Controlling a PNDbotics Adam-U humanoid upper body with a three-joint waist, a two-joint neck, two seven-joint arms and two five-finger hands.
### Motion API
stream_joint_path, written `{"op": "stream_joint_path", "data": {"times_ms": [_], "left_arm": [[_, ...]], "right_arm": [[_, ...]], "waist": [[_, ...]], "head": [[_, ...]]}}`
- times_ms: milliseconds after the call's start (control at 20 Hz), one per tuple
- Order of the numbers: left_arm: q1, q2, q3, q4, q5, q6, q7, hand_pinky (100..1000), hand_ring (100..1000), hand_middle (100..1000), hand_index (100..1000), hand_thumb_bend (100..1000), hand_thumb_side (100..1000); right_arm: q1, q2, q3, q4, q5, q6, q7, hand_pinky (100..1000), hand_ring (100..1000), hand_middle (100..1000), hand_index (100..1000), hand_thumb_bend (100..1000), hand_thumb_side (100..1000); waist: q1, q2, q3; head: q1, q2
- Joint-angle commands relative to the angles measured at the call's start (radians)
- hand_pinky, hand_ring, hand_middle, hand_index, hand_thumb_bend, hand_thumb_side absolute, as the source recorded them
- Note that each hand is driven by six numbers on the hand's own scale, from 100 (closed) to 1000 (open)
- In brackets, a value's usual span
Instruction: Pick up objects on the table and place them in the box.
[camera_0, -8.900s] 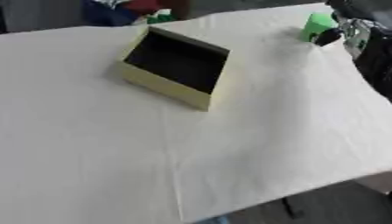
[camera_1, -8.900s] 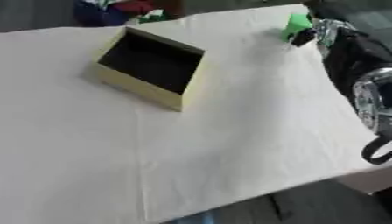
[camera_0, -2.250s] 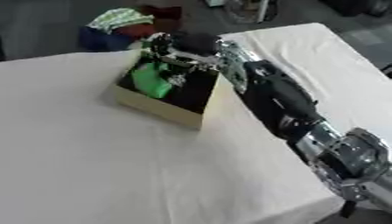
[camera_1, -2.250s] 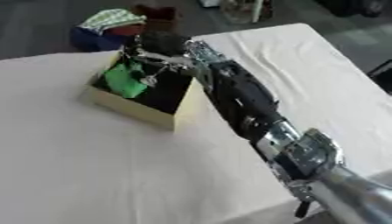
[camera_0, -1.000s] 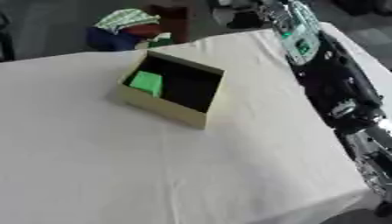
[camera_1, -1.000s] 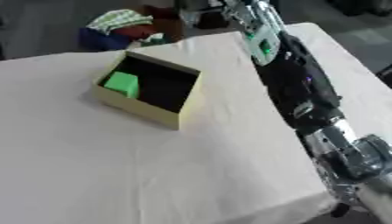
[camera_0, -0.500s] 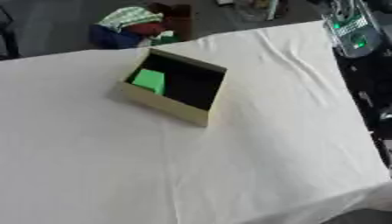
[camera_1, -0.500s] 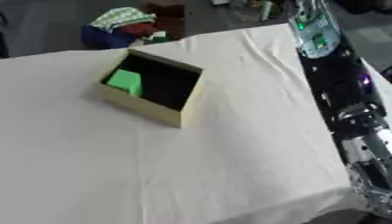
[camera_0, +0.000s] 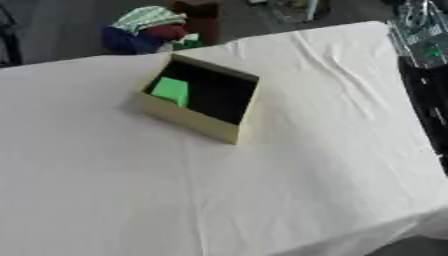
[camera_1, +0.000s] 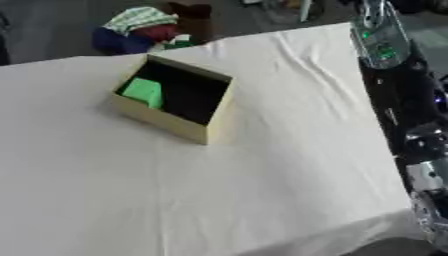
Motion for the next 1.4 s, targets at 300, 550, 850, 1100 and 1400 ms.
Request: {"op": "stream_joint_path", "data": {"times_ms": [300,550,850,1100,1400], "left_arm": [[-0.002,0.004,0.015,-0.020,-0.006,0.006,0.019,724,561,549,820,100,751],[-0.001,0.003,0.017,-0.020,-0.008,0.008,0.028,724,563,554,819,100,750],[-0.002,0.004,0.018,-0.020,-0.008,0.009,0.034,724,562,552,819,100,748],[-0.002,0.004,0.017,-0.020,-0.008,0.009,0.032,722,547,534,818,100,747],[-0.003,0.005,0.018,-0.020,-0.007,0.009,0.032,723,552,540,819,100,747]], "right_arm": [[0.016,-0.040,-0.011,0.009,-0.074,0.005,-0.003,683,943,701,907,100,612],[0.034,-0.036,-0.001,0.009,-0.083,0.003,0.011,682,943,693,906,100,633],[0.045,-0.033,0.003,0.009,-0.090,0.006,0.019,681,943,689,905,100,635],[0.050,-0.029,0.002,0.006,-0.096,0.006,0.022,681,941,685,905,100,638],[0.055,-0.030,-0.002,0.006,-0.102,0.009,0.021,681,940,680,904,100,642]], "waist": [[-0.007,-0.017,0.004],[-0.005,-0.017,-0.001],[-0.005,-0.017,0.001],[-0.004,-0.019,0.001],[-0.003,-0.019,0.007]], "head": [[0.005,-0.001],[0.005,-0.002],[0.007,-0.004],[0.008,-0.007],[0.008,-0.008]]}}
